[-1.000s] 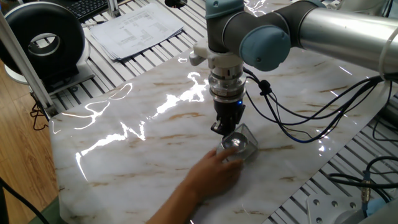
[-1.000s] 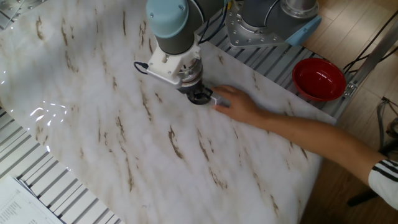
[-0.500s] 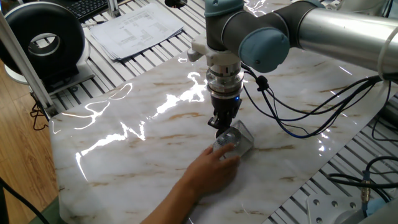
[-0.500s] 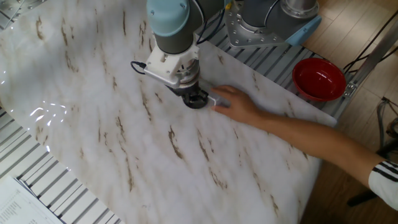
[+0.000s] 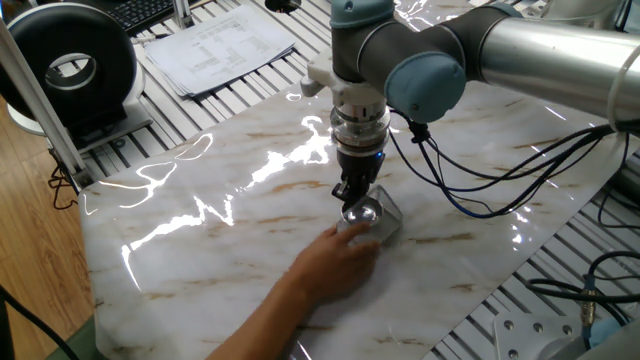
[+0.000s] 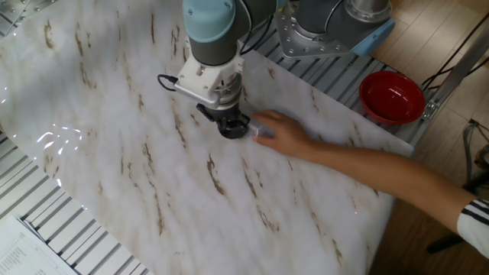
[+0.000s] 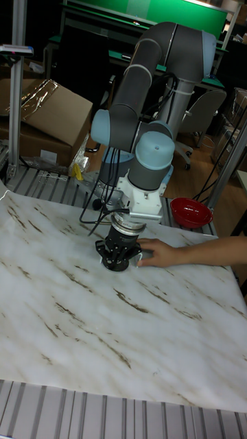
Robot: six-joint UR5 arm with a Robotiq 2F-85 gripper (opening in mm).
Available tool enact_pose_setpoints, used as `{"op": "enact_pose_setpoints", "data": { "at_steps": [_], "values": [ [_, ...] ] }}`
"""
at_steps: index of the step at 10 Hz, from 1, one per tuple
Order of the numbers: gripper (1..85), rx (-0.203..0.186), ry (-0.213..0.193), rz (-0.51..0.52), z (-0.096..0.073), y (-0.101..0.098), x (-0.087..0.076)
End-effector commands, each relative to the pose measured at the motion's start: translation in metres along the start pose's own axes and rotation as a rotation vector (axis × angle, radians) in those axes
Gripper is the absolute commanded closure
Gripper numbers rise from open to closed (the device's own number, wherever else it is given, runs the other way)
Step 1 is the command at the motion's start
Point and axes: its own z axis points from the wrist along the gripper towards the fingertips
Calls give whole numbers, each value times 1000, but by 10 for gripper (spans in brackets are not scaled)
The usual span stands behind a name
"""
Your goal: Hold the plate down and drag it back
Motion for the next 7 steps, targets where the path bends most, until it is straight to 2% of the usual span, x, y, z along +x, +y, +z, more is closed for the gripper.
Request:
{"op": "enact_pose_setpoints", "data": {
  "at_steps": [1,7],
  "values": [
    [843,19,-40,-12,0,-7,-12],
    [843,40,-74,-17,-1,-13,-21]
  ]
}}
